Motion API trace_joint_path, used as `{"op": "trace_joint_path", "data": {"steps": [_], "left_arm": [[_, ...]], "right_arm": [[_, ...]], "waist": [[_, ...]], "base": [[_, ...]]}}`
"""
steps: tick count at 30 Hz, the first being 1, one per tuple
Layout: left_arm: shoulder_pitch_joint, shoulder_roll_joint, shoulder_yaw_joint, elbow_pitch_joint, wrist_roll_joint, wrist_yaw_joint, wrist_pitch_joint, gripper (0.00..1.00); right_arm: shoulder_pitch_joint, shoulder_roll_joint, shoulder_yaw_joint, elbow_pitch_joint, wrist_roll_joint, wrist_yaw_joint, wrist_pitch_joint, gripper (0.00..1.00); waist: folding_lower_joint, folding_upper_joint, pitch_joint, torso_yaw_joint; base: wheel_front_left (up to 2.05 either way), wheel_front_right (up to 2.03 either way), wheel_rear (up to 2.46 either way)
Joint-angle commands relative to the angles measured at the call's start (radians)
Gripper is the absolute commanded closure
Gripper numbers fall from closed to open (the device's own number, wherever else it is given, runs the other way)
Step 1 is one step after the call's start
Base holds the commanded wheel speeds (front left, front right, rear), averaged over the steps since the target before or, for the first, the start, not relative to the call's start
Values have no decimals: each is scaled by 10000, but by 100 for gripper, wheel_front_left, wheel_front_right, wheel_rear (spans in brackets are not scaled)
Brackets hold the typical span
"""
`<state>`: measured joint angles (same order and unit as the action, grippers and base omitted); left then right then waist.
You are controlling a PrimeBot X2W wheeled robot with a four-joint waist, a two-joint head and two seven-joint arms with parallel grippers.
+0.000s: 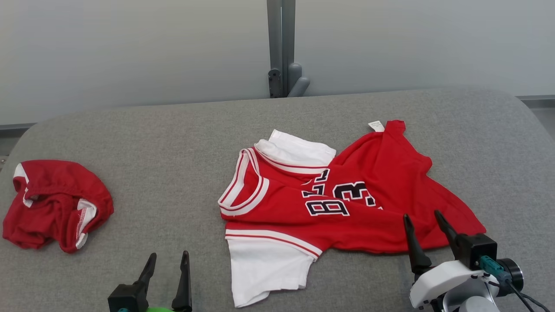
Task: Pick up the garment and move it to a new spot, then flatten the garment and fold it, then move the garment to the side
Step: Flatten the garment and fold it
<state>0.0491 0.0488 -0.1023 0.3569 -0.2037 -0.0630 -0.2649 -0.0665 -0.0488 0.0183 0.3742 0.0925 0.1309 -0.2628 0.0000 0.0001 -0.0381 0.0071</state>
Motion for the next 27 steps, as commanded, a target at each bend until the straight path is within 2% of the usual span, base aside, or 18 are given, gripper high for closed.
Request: {"op": "trace_joint_path", "data": {"steps": [1,8,18,25,26,27], "left_arm": [[-173,34,-90,-54,-158,-69,10,0],[-367,32,-804,130,-822,-271,10,0],[-1115,40,-2961,1636,-2379,-648,7,0],[-1350,38,-3388,2800,-2355,-547,20,0],[-1410,38,-3436,2902,-2375,-550,24,11],[-1461,38,-3518,2980,-2331,-556,26,58]], "right_arm": [[6,-38,-26,-45,-56,-3,-28,0],[-127,-38,-75,-36,-205,-3,-28,0],[-434,-37,-738,-13,-512,-3,-28,0],[-545,-38,-1147,-101,-656,-3,-28,0],[-573,-34,-1176,-101,-665,-3,-28,0],[-587,-37,-1227,-100,-691,-3,-28,0]], "waist": [[0,-1,106,5],[0,-1,556,34],[0,-1,1333,22],[0,-1,1385,-19],[0,-1,1392,-22],[0,-1,1395,-23]], "base": [[0,0,0],[0,0,0],[0,0,0],[0,0,0],[0,0,0],[0,0,0]]}}
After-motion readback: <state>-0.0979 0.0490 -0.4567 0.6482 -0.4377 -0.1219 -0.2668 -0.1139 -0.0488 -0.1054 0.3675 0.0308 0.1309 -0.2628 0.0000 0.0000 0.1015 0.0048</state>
